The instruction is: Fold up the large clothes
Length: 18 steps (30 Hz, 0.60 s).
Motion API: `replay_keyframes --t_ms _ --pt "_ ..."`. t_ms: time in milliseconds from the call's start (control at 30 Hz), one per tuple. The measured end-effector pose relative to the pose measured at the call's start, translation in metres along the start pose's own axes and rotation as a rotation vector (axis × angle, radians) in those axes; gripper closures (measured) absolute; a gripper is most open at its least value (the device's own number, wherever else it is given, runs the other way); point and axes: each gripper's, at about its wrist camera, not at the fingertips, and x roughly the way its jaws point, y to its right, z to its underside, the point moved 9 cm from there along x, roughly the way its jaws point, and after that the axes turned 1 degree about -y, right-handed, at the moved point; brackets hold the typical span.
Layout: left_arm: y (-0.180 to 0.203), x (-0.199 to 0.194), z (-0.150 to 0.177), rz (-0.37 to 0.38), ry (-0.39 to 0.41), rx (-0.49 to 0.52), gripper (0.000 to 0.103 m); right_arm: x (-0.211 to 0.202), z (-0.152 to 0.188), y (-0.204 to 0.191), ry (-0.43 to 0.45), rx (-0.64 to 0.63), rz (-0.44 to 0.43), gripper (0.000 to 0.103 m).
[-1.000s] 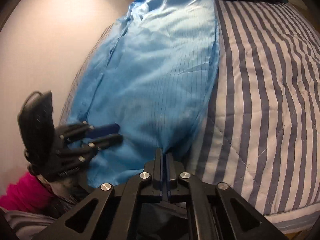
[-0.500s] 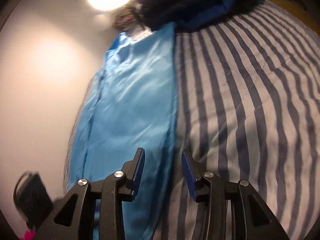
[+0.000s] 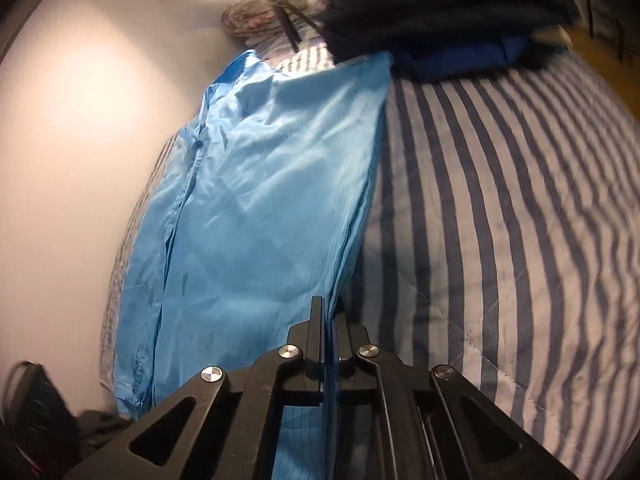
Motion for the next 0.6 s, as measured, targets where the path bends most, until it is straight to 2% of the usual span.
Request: replay_keyframes --t_ms 200,367,500,600 --pt "-0.056 -0.082 -0.010 -0.090 0.125 -0.050 0.081 -0.006 -0.016 -0.060 -0.024 -0.181 0.099 0.103" --pt "-0.108 -0.122 -0.003 -0.145 0.211 -0.147 0.081 0.002 -0.021 -0.122 -0.034 -0.354 0.167 0.103" --pt "-0.148 -0.140 0.006 -0.148 0.265 -0.256 0.081 0.030 -0.013 -0.175 -0.056 -0.481 0.190 0.103" --pt "-0.171 -0.149 0.013 -0.166 0.267 -0.291 0.081 0.061 -0.002 -0.204 -0.089 -0.538 0.199 0.103"
